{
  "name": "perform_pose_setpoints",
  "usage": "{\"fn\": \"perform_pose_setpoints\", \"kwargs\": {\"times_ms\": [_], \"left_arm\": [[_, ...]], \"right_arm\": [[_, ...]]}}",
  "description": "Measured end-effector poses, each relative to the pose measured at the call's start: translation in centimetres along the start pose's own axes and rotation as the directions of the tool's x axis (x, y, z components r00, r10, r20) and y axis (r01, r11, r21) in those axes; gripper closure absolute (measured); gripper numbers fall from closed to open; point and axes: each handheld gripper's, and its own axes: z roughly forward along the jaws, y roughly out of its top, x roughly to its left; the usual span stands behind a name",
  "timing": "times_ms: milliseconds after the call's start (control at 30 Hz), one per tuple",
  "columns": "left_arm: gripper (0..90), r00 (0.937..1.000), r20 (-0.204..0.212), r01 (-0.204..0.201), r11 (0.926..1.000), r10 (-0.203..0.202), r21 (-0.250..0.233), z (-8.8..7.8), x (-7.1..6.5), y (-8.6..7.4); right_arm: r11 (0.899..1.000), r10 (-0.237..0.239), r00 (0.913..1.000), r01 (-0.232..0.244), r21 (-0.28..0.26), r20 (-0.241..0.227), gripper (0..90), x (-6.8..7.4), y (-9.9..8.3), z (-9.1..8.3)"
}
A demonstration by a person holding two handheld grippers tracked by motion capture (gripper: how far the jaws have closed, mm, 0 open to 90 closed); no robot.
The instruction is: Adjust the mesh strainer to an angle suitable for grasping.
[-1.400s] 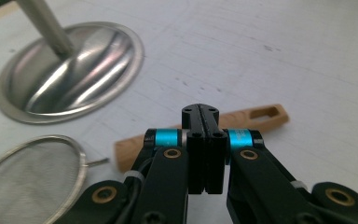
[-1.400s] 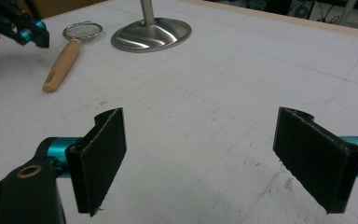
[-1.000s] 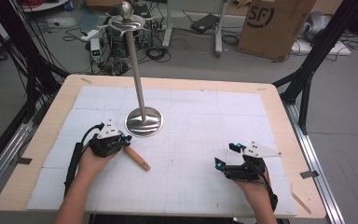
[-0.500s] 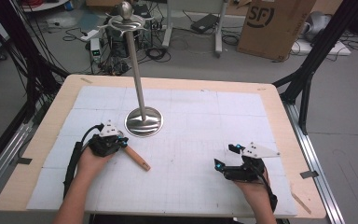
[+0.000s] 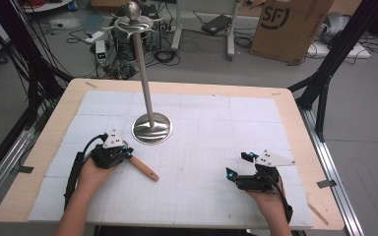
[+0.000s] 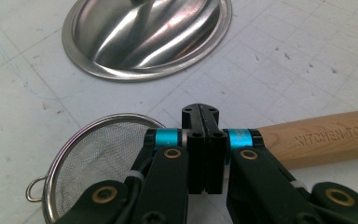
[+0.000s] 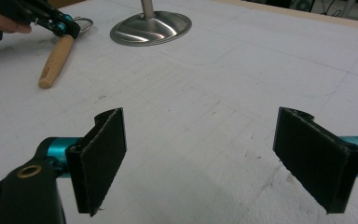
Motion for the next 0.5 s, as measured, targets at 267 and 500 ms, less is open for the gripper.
{"fn": "perform_pose_setpoints", "kwargs": {"times_ms": [267,500], "left_arm": [[89.7,1.0,0.006,-0.005,1.0,0.005,-0.007,-1.1,-0.4,-0.9],[89.8,0.9999,0.014,0.004,0.9998,-0.004,-0.018,-1.8,-0.7,-1.6]], "right_arm": [[1.0,0.0,1.0,0.0,0.0,-0.002,16.2,0.0,0.0,0.0],[1.0,-0.006,1.0,0.006,0.0,0.0,16.2,0.0,0.0,0.1]]}}
